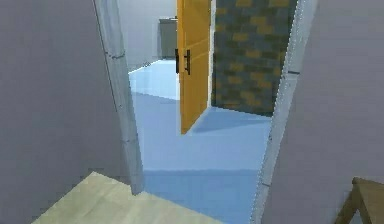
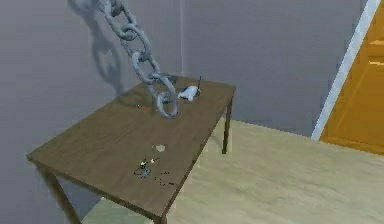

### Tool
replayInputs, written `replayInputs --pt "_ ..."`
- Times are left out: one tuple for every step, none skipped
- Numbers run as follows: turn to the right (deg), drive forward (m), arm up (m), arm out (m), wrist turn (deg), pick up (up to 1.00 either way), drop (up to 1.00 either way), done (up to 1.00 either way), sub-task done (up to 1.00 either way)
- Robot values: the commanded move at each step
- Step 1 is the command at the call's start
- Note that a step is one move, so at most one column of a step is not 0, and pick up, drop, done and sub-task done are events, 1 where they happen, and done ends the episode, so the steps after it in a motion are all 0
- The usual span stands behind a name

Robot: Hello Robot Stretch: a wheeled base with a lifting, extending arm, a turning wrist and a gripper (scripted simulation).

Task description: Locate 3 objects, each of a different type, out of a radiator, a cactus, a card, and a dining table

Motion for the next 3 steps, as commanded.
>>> replayInputs --pt "-6.0 0.0 0.0 0.0 0.0 0.0 0.0 0.0 0.0" --pt "0.0 1.0 0.0 0.0 0.0 0.0 0.0 0.0 0.0" --pt "-3.0 0.0 0.0 0.0 0.0 0.0 0.0 0.0 0.0"
